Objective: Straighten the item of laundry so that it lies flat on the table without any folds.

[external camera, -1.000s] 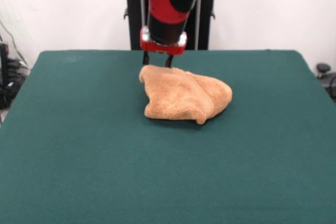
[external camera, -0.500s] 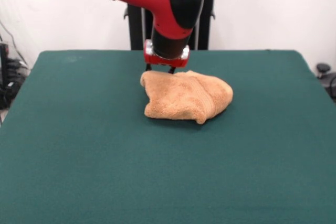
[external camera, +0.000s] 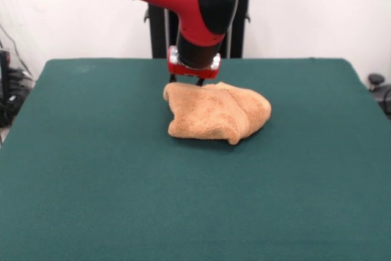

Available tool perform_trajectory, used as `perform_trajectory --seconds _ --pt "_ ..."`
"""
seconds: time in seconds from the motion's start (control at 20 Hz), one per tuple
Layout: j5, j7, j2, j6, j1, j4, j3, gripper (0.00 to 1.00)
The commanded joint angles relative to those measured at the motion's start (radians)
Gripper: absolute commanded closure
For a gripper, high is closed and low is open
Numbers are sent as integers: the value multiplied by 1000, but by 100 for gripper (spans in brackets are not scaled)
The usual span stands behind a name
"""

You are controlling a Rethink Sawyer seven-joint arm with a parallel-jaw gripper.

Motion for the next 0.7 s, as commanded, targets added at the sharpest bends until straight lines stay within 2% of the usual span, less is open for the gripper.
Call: perform_trajectory --seconds 0.05,0.2,0.7 --pt "91 307 139 -266 28 -89 90 0" --pt "108 327 139 -254 44 -86 70 0" --pt "123 290 136 -258 33 -79 81 0"
